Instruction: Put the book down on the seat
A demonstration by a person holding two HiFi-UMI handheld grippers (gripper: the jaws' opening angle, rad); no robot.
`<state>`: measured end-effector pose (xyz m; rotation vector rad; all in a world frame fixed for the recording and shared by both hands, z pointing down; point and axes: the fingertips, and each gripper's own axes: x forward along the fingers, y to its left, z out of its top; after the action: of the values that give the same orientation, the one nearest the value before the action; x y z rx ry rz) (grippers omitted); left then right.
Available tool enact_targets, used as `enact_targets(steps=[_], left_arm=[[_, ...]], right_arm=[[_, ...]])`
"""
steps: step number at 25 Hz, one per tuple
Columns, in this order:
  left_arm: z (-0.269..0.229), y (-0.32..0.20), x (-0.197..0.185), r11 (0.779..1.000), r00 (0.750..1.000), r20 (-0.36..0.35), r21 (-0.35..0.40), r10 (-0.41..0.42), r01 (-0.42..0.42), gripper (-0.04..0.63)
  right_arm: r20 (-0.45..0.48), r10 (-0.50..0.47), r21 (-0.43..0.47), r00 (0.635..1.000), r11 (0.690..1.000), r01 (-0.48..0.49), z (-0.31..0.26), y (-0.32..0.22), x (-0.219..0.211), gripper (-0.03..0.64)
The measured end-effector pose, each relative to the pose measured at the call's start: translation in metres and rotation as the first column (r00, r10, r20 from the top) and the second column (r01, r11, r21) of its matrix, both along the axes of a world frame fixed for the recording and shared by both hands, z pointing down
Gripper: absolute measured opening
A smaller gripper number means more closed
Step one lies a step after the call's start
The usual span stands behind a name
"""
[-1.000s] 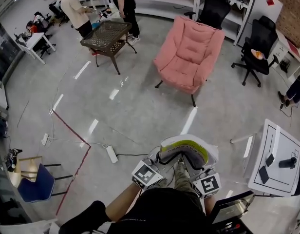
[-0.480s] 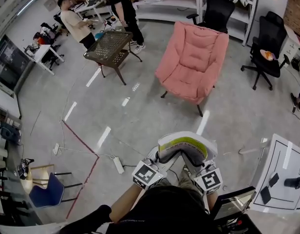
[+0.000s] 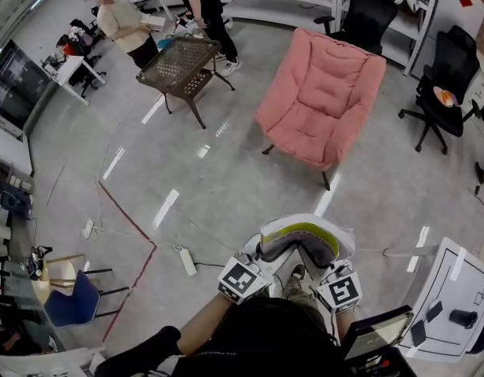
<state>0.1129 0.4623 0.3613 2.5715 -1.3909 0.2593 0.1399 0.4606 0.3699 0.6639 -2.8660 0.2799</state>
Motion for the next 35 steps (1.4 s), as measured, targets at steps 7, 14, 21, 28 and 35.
enact_targets(steps=[7,14,21,28,35], left_arm=[[0.0,-0.057,-0.053,0.997,0.995,-0.071,0.002,0.076,-0.077,0.097],[-0.009,-0.12,-0.129,0.985,0.978,-0.119,0.028,0.172,-0.17,0.098],[0.01,-0.172,-0.158,0.979,0.968,-0.154,-0.006,0.199,-0.203,0.1],[0.039,-0.262,-0.164,0.983,0.977,-0.14,-0.063,0.162,-0.172,0.101],[0.029,-0.372,-0.17,0.991,0.993,-0.054,-0.078,0.107,-0.111,0.106]], right_arm=[[-0.088,0.081,0.024,0.993,0.997,-0.079,0.001,-0.056,-0.051,0.137],[-0.113,0.166,0.079,0.98,0.984,-0.157,-0.013,-0.116,-0.127,0.137],[-0.132,0.223,0.046,0.966,0.975,-0.219,-0.004,-0.167,-0.154,0.133],[-0.083,0.198,0.005,0.977,0.98,-0.198,0.026,-0.257,-0.159,0.133],[0.0,0.161,-0.019,0.987,0.987,-0.161,0.02,-0.368,-0.164,0.137]])
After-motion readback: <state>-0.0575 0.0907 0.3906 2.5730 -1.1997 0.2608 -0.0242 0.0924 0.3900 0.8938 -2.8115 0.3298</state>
